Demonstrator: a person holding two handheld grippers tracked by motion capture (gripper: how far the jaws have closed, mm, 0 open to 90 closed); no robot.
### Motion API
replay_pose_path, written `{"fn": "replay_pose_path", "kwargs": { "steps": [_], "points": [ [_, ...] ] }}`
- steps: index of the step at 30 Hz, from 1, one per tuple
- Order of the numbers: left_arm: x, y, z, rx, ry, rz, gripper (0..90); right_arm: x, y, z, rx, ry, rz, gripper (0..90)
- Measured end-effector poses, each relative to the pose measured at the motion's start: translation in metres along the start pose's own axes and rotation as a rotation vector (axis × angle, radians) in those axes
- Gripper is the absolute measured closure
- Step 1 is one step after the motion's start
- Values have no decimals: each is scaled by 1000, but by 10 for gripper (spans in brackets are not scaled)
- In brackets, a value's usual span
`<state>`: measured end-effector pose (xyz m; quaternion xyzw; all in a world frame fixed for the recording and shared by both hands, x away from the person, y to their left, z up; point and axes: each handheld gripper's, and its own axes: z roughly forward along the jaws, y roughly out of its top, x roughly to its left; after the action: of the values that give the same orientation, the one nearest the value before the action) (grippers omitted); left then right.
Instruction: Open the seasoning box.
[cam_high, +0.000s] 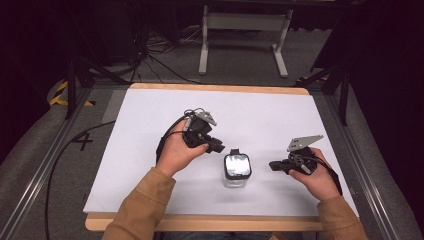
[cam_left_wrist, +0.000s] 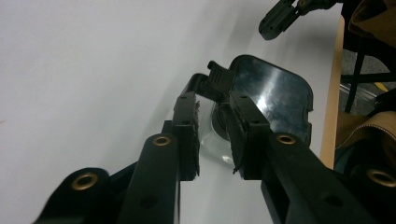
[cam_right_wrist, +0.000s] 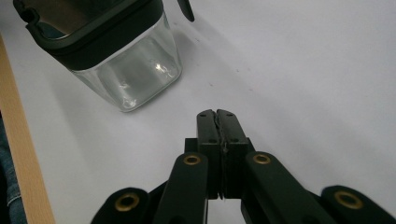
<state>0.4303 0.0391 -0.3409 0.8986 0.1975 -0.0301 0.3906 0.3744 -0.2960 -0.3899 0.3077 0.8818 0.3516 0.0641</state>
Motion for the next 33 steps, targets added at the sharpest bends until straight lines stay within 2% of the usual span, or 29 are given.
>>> {"fn": "replay_pose_path", "kwargs": {
  "steps": [3,8,15,20,24,33],
  "points": [
    [-1,3,6,-3,4,10,796,1,0,1,-5,1,-3,900],
    [-2,12,18,-28,-24,22,823,3,-8,3,5,-3,7,900],
    [1,16,38,-13,-16,22,839,5,-13,1,0,-10,15,900],
    [3,15,41,-37,-5,-2,851,7,-13,2,-2,-3,9,900],
    [2,15,42,-42,-6,-6,891,7,-13,2,-1,-2,8,900],
    [2,15,42,-34,1,-4,899,10,-11,3,-4,3,-6,899]
  ]
}}
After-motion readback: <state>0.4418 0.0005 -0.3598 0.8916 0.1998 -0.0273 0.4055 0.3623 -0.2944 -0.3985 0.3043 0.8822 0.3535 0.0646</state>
